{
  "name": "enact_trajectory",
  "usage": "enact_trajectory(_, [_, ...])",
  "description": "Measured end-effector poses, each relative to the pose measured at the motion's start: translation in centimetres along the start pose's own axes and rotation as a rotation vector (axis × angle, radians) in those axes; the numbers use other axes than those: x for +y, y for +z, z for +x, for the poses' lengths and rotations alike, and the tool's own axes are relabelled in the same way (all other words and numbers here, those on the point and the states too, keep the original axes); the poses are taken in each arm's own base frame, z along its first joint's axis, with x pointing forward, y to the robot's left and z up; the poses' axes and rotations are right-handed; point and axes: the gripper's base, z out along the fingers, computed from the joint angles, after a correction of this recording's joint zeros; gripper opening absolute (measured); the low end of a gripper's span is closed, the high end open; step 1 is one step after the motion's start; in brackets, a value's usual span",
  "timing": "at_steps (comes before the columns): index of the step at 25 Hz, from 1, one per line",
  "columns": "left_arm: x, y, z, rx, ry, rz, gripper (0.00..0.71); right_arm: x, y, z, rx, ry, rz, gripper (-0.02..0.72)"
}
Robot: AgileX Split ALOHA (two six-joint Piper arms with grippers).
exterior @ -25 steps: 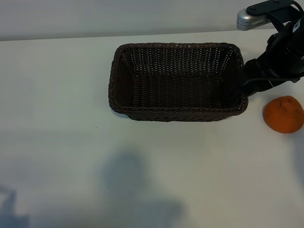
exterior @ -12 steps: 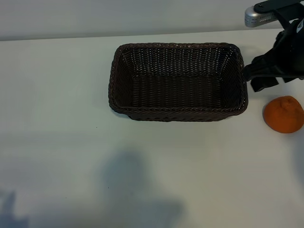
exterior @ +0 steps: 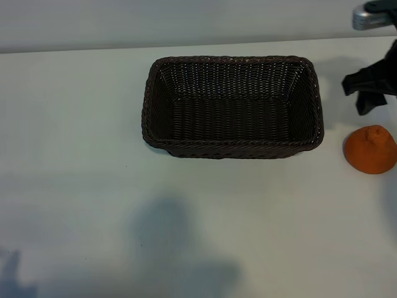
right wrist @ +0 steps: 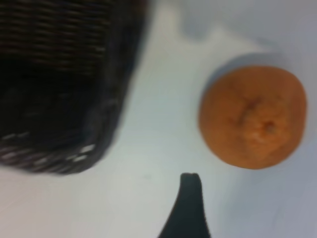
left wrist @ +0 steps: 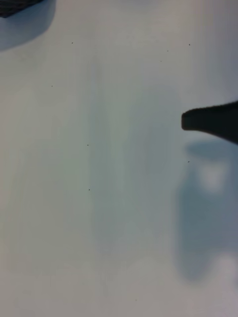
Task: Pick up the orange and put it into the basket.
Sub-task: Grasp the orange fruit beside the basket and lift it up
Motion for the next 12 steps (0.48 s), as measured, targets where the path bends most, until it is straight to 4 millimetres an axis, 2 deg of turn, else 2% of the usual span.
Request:
enact_trajectory(3, [0.0, 0.0, 0.0, 0.0, 0.0, 0.0, 0.594, -0.9, 1.6, -0.2, 0.048, 0.03, 0.009, 0.594])
enact_trajectory(12, [0.0, 0.0, 0.0, -0.001, 0.0, 0.0, 0.594, -0.9, 5.0, -0.9, 0.093, 0.053, 0.005, 0.594])
